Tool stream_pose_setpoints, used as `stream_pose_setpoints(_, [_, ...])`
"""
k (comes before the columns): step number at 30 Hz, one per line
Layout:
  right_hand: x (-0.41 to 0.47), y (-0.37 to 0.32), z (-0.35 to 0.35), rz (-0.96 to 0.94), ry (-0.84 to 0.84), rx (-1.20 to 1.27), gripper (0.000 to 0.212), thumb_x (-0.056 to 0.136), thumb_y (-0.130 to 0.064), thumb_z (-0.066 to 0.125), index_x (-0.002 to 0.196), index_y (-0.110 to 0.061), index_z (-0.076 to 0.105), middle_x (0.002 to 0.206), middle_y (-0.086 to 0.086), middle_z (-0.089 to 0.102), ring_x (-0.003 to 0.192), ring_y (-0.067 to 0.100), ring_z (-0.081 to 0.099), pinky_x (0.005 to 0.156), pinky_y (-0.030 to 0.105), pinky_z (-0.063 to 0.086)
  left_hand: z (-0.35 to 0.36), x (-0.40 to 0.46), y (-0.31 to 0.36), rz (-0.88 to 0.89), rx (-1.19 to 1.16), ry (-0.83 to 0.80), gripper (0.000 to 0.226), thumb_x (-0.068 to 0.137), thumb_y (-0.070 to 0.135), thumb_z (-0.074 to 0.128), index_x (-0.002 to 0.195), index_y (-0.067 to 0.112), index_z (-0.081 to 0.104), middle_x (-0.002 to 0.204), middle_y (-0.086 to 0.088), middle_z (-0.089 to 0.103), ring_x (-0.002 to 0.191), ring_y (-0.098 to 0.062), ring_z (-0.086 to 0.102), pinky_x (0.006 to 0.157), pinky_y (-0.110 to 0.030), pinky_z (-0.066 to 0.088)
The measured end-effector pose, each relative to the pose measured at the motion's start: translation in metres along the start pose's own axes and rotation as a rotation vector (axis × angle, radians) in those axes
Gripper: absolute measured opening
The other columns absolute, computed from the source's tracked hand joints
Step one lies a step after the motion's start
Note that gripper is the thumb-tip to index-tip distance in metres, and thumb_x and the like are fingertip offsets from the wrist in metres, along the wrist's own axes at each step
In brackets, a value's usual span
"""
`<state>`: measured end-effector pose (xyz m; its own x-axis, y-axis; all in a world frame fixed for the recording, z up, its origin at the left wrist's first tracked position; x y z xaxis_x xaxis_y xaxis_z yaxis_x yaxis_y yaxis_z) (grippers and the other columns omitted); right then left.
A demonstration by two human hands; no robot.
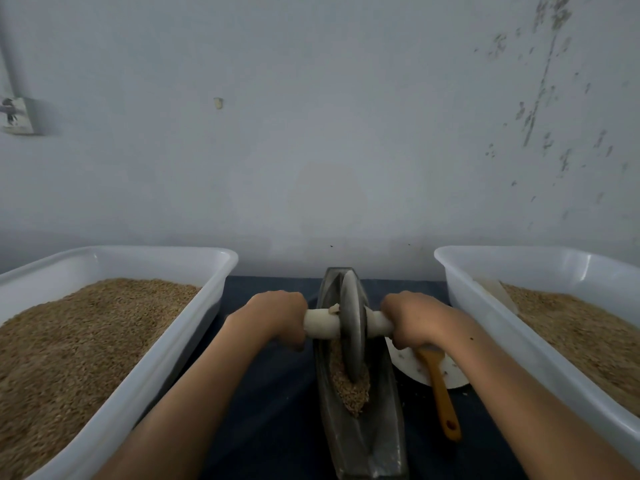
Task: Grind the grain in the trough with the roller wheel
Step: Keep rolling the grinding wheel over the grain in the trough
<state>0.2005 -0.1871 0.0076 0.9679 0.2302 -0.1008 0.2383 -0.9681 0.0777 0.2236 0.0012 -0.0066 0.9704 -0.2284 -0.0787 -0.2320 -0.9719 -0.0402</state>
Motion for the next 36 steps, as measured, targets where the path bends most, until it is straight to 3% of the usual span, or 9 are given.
stream_pose_setpoints(3, [0.002, -0.002, -0.001, 0.015, 0.021, 0.0, 0.024, 0.086, -0.008, 0.06, 0.109, -0.011, 0.055, 0.094, 0.004, 0.056, 0.082, 0.019, 0.054, 0.066, 0.027, 0.038, 0.0, 0.0, -0.001, -0.011, 0.025, 0.057, 0.042, 0.077, 0.032, 0.071, 0.113, 0.017, 0.056, 0.086, 0.004, 0.053, 0.078, -0.015, 0.052, 0.069, -0.029, 0.041])
stream_pose_setpoints(7, [0.007, -0.001, 0.004, 0.043, 0.167, -0.003, 0.016, 0.088, -0.006, 0.053, 0.099, -0.016, 0.048, 0.107, 0.007, 0.06, 0.088, 0.023, 0.055, 0.071, 0.031, 0.038, 0.0, 0.001, 0.002, -0.037, 0.102, 0.291, 0.028, 0.082, 0.03, 0.061, 0.108, 0.021, 0.057, 0.094, 0.002, 0.061, 0.084, -0.018, 0.057, 0.068, -0.03, 0.038])
stream_pose_setpoints(11, [0.012, 0.001, 0.009, 0.05, 0.31, 0.019, 0.023, 0.092, -0.01, 0.052, 0.113, -0.014, 0.042, 0.11, 0.007, 0.061, 0.1, 0.026, 0.058, 0.077, 0.034, 0.042, 0.003, -0.002, 0.005, -0.03, 0.139, 0.508, 0.021, 0.087, 0.03, 0.055, 0.107, 0.023, 0.054, 0.098, 0.001, 0.063, 0.088, -0.019, 0.059, 0.067, -0.028, 0.035])
stream_pose_setpoints(14, [0.01, 0.002, 0.007, 0.035, 0.262, 0.001, 0.02, 0.093, -0.011, 0.052, 0.108, -0.015, 0.04, 0.109, 0.009, 0.06, 0.097, 0.026, 0.058, 0.073, 0.033, 0.041, 0.003, 0.0, 0.003, -0.004, 0.133, 0.454, 0.023, 0.087, 0.03, 0.056, 0.108, 0.023, 0.055, 0.1, 0.0, 0.063, 0.09, -0.019, 0.06, 0.068, -0.028, 0.036])
stream_pose_setpoints(22, [0.005, 0.006, 0.004, -0.008, -0.04, -0.011, 0.031, 0.084, -0.013, 0.065, 0.114, -0.011, 0.056, 0.107, 0.007, 0.061, 0.091, 0.021, 0.061, 0.06, 0.024, 0.039, 0.001, 0.001, -0.003, 0.061, 0.041, 0.043, 0.042, 0.077, 0.032, 0.07, 0.115, 0.019, 0.057, 0.092, 0.003, 0.057, 0.08, -0.014, 0.051, 0.07, -0.029, 0.039])
stream_pose_setpoints(26, [0.01, 0.011, 0.001, -0.022, 0.022, 0.073, 0.031, 0.079, -0.018, 0.072, 0.109, -0.014, 0.062, 0.099, 0.004, 0.063, 0.086, 0.019, 0.061, 0.066, 0.027, 0.043, 0.0, 0.003, -0.003, 0.022, 0.09, 0.15, 0.035, 0.079, 0.033, 0.066, 0.111, 0.022, 0.058, 0.089, 0.004, 0.058, 0.078, -0.015, 0.052, 0.068, -0.029, 0.039])
stream_pose_setpoints(29, [0.012, 0.014, 0.002, -0.002, 0.183, 0.081, 0.029, 0.08, -0.027, 0.071, 0.106, -0.017, 0.064, 0.101, 0.002, 0.066, 0.089, 0.019, 0.062, 0.072, 0.03, 0.046, 0.001, 0.004, -0.002, -0.007, 0.113, 0.346, 0.026, 0.083, 0.033, 0.061, 0.107, 0.025, 0.056, 0.099, 0.003, 0.062, 0.087, -0.018, 0.058, 0.068, -0.03, 0.036])
stream_pose_setpoints(31, [0.012, 0.012, 0.004, 0.014, 0.307, -0.022, 0.023, 0.085, -0.032, 0.064, 0.103, -0.019, 0.062, 0.101, 0.003, 0.066, 0.09, 0.021, 0.062, 0.068, 0.029, 0.038, 0.003, 0.004, -0.001, -0.025, 0.089, 0.437, 0.021, 0.085, 0.032, 0.057, 0.105, 0.027, 0.054, 0.099, 0.003, 0.062, 0.089, -0.019, 0.059, 0.068, -0.029, 0.035])
stream_pose_setpoints(36, [0.011, 0.01, 0.004, 0.019, 0.292, -0.093, 0.028, 0.088, -0.035, 0.061, 0.111, -0.018, 0.06, 0.105, 0.003, 0.065, 0.091, 0.021, 0.061, 0.071, 0.029, 0.038, 0.003, 0.002, -0.002, -0.012, 0.098, 0.38, 0.026, 0.085, 0.031, 0.059, 0.11, 0.026, 0.055, 0.102, 0.002, 0.063, 0.092, -0.018, 0.059, 0.07, -0.029, 0.036])
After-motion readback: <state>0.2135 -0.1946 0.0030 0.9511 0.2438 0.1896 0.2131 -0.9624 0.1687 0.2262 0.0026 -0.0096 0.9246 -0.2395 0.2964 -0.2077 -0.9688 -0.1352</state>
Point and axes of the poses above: each hand's wrist, its own x-axis towards the middle knuckle, its own z-axis out of the palm, y = z × x, the point moved 3 cm from there along x, towards the middle knuckle
